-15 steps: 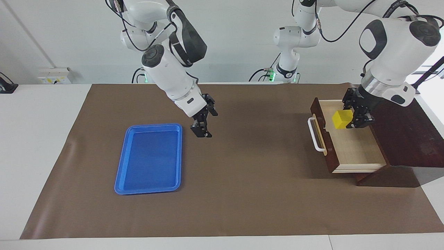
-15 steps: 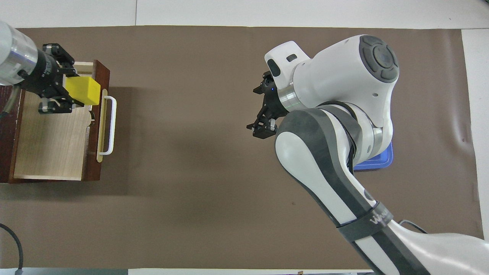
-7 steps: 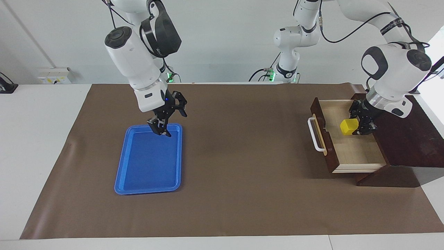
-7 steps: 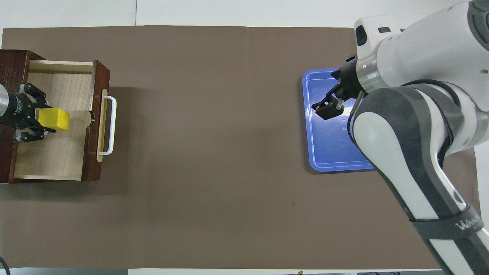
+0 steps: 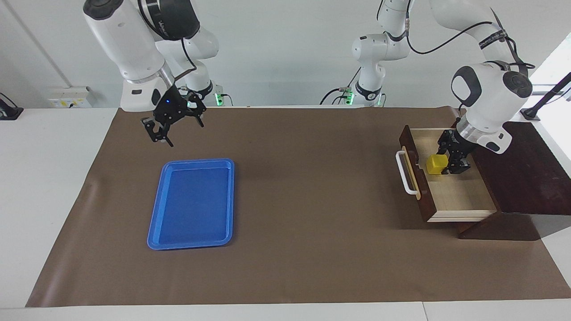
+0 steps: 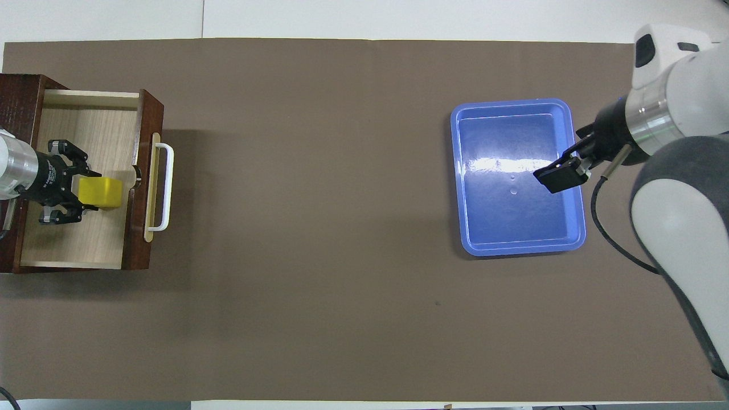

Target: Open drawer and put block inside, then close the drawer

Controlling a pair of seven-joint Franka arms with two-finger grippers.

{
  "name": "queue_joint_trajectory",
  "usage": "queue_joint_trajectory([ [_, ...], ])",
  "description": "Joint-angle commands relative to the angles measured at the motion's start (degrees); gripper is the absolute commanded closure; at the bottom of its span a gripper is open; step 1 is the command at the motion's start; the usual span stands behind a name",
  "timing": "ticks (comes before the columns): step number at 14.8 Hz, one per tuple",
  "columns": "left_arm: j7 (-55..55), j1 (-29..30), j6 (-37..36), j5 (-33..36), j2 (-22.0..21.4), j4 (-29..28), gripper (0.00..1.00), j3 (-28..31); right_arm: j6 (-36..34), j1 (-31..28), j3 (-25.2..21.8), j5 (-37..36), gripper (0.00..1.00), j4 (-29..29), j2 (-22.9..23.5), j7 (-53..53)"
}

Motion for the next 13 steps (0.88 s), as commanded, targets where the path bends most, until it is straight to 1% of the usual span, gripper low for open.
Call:
queue_joint_trajectory([
  [1,-0.80,-4.15,-6.47,-0.73,1.78,7.93,0.00,0.30,-5.72,-2.56,0.79,-1.21,0.00,-0.68,-2.98,10.94],
  [2,-4.46,-6.43,-8.86,-0.73,3.54,11.71,0.00,0.30,-7.66,-2.92,0.70,-1.22,0.00,-0.68,-3.51,13.76],
  [3,-8.33,-8.98,-9.15,-0.73,4.25,13.41,0.00,0.30,-8.81,-3.53,0.35,-1.22,0.00,-0.68,-3.69,16.40],
  [4,-10.11,-11.44,-8.80,-0.64,4.26,12.90,0.00,0.39,-9.26,-3.97,0.26,-1.56,0.00,-0.68,-3.70,18.69],
  [6,-10.56,-13.74,-7.49,-0.55,3.74,9.75,0.00,0.48,-9.87,-3.98,-0.18,-6.28,0.00,-0.68,-3.70,19.15],
  [9,-10.04,-13.84,-2.40,0.15,2.16,2.72,0.00,0.56,-11.19,-4.77,-0.35,-7.54,0.00,-0.68,-3.78,19.68],
  [10,-9.95,-13.49,-1.08,1.37,2.15,1.74,0.00,0.56,-11.11,-4.77,-0.35,-7.63,0.00,-0.68,-3.78,19.76],
  [13,-6.36,-10.69,-0.98,3.49,2.59,2.26,0.00,0.74,-12.59,-6.26,-0.35,-7.46,0.00,-0.68,-3.78,21.52],
])
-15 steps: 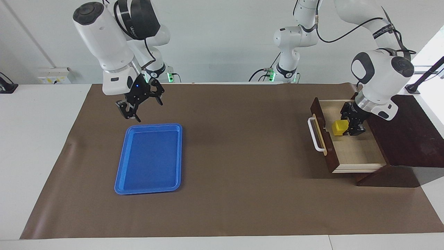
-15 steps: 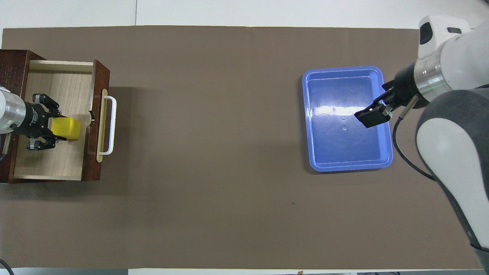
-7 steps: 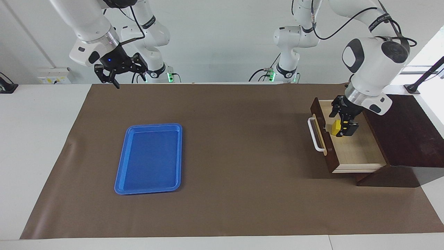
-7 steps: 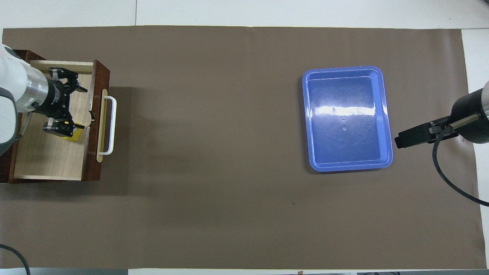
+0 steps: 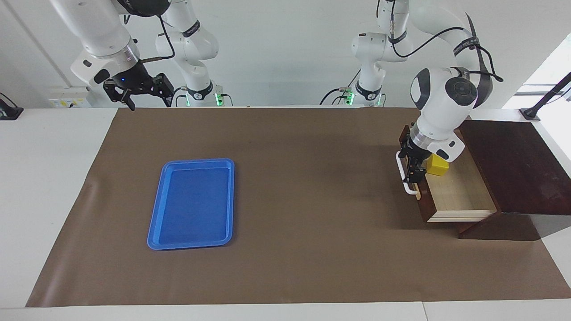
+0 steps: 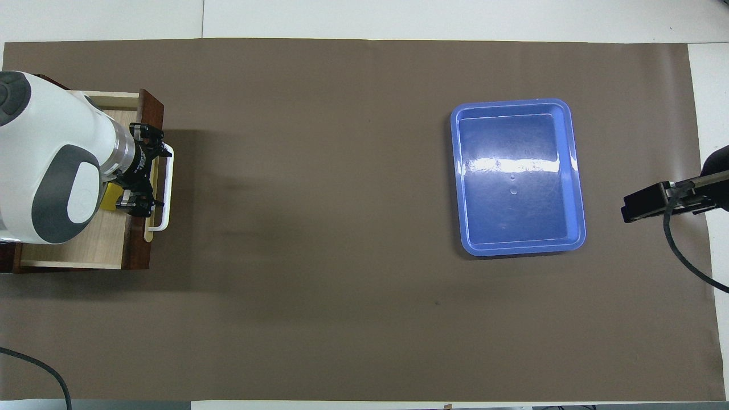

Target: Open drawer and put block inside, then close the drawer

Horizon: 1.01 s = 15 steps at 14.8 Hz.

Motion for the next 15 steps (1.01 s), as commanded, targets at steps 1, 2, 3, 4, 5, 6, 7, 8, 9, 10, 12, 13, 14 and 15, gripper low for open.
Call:
queue_joint_trajectory([
  [1,3.42,3.06,1.06,2.88,-0.99,-0.70,0.00,-0.02,-1.61,-1.54,0.64,-0.64,0.00,-0.36,-0.48,1.67],
  [2,3.77,4.37,1.06,4.37,-0.81,-0.26,0.00,-0.02,-1.61,-1.54,0.73,-0.64,0.00,-0.36,-0.48,1.75],
  [3,4.30,5.60,1.06,4.73,-0.46,0.61,0.00,-0.02,-1.70,-1.63,0.73,-0.55,0.00,0.34,-0.48,1.76],
  [4,5.17,7.18,1.06,4.74,-0.28,1.41,0.00,-0.02,-1.70,-1.63,0.81,-0.81,0.00,1.30,-0.48,1.76],
  [5,6.31,9.28,1.14,4.82,-0.28,1.68,0.00,-0.02,-1.70,-1.63,0.82,-0.90,0.00,1.48,-0.56,1.76],
  [6,8.15,11.48,1.41,4.82,-0.28,1.68,0.00,-0.11,-2.14,-1.63,0.82,-0.99,0.00,1.49,-1.26,1.76],
  [7,10.69,13.76,1.49,4.82,-0.28,1.59,0.00,-0.11,-2.66,-1.63,0.82,-0.99,0.00,1.05,-2.05,1.84],
  [8,13.24,15.61,1.67,4.82,-0.28,1.59,0.00,-0.11,-2.84,-1.71,0.82,-0.99,0.00,0.78,-2.49,2.19],
  [9,15.53,17.29,2.45,4.82,-0.28,1.42,0.00,-0.02,-2.67,-1.98,0.82,-0.99,0.00,0.69,-2.58,2.20],
  [10,16.86,18.43,3.42,4.82,-0.28,1.41,0.00,-0.11,-2.49,-1.98,0.82,-0.99,0.00,0.69,-2.58,2.20],
  [12,17.22,17.84,2.56,4.82,-0.19,2.55,0.00,-0.19,-2.23,-2.07,0.82,-1.25,0.00,0.52,-2.67,2.11],
  [13,17.40,17.31,1.33,4.82,-0.37,4.12,0.00,-0.63,-2.23,-2.07,0.82,-1.34,0.00,0.43,-2.67,2.02],
  [14,18.62,16.00,-2.16,4.82,-0.72,6.84,0.00,-0.98,-2.31,-2.07,0.82,-1.34,0.00,0.43,-2.67,2.11],
  [15,21.50,15.81,-5.41,4.56,-0.90,9.39,0.00,-2.03,-2.32,-2.07,0.82,-1.34,0.00,0.43,-2.67,2.11],
])
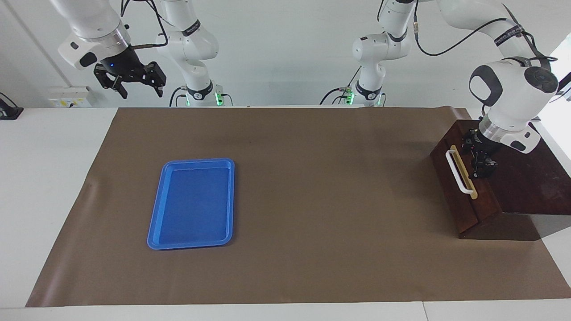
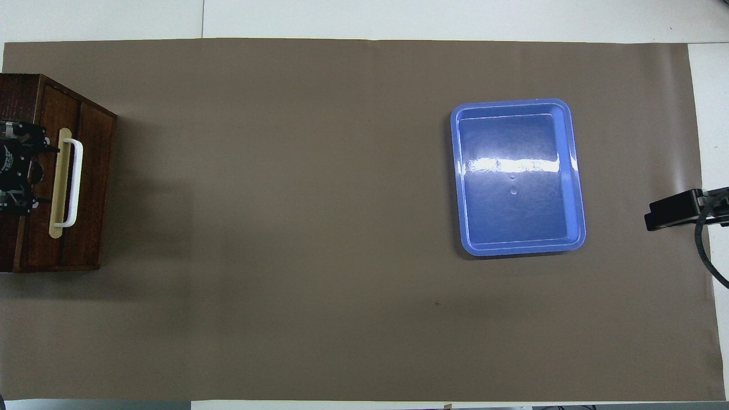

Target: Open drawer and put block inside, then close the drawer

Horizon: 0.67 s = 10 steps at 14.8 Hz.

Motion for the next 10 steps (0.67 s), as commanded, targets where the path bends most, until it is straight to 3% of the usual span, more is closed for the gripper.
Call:
queue_joint_trajectory([
  [1,8.54,-1.02,-10.39,0.98,-0.63,8.35,0.00,-3.08,-0.07,-1.15,0.84,-1.13,0.00,-0.53,-0.55,0.83],
  [4,23.31,-0.40,-22.45,0.80,-2.47,14.00,0.00,-11.34,-0.15,-1.24,0.84,-1.13,0.00,-0.53,-0.56,0.66],
  [10,43.11,-0.31,-26.60,-2.63,-6.08,13.39,0.00,-16.99,-0.51,-1.33,0.84,-1.13,0.00,-0.53,-0.99,0.39],
])
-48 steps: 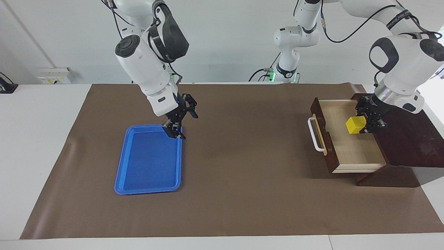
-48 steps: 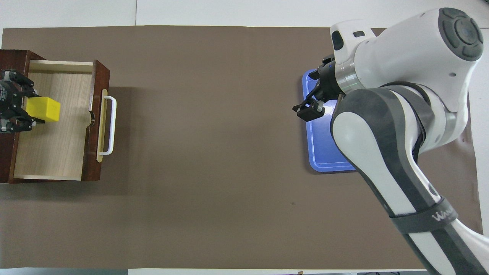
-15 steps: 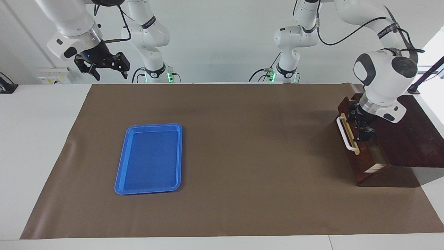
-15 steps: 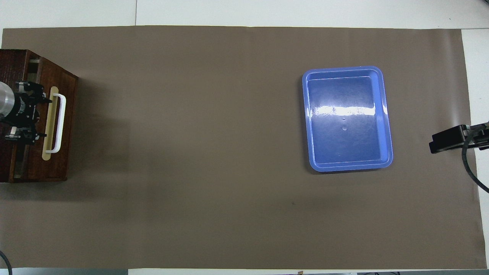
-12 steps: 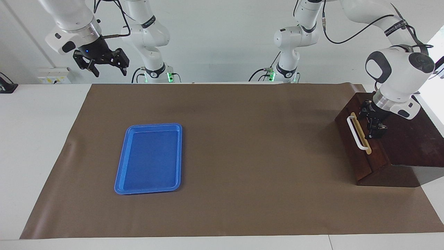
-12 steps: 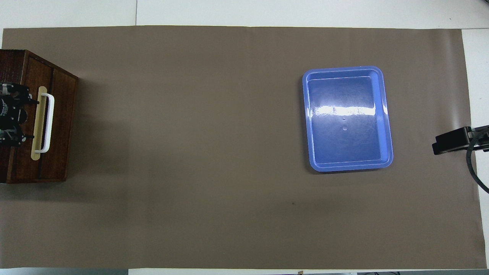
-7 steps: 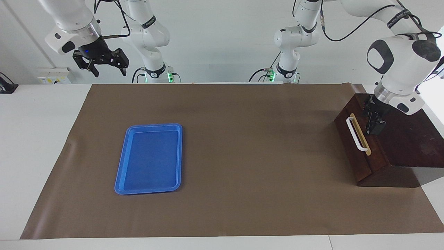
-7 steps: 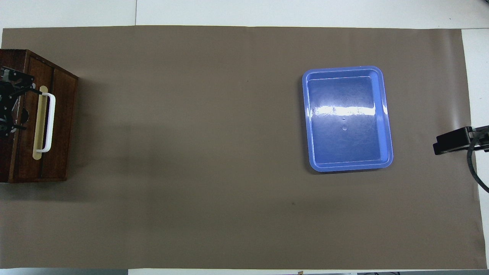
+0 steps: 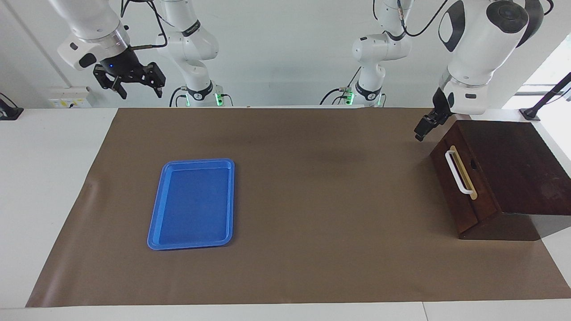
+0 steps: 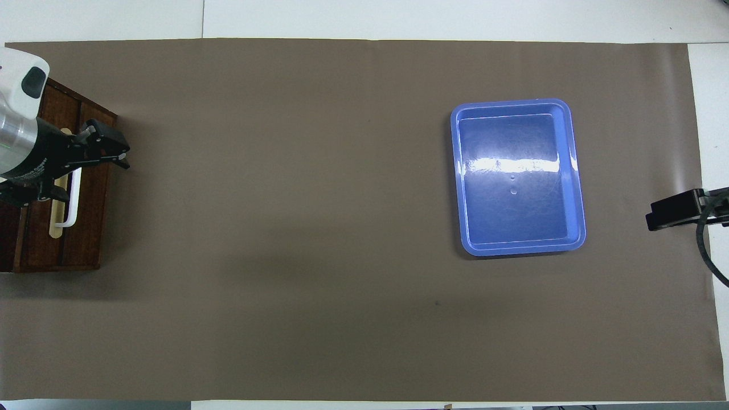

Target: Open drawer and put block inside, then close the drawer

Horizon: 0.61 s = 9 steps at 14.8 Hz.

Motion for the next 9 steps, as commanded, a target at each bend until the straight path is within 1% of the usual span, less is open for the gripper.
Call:
queue_joint_trajectory([
  [1,7.02,0.34,-2.22,-1.20,-1.51,-0.20,0.00,-0.77,-0.50,-1.31,0.84,-1.08,0.00,-0.53,-0.96,0.39],
  [3,9.91,0.34,-3.46,-1.20,-2.56,-0.63,0.00,-0.77,-0.59,-1.66,0.93,-1.08,0.00,-0.53,-0.96,0.30],
  [5,18.40,0.52,-2.85,-1.37,-2.05,-0.03,0.00,0.19,-0.59,-1.66,0.93,-0.99,0.00,-0.53,-0.96,0.21],
  [7,20.20,2.00,-3.54,-2.77,-1.78,0.24,0.00,0.19,-0.59,-1.57,0.93,-0.99,0.00,-0.53,-0.96,0.21],
  [9,20.73,2.19,-4.25,-2.78,-1.17,0.94,0.00,0.37,-0.59,-1.57,0.93,-0.99,0.00,-0.53,-0.96,0.21],
])
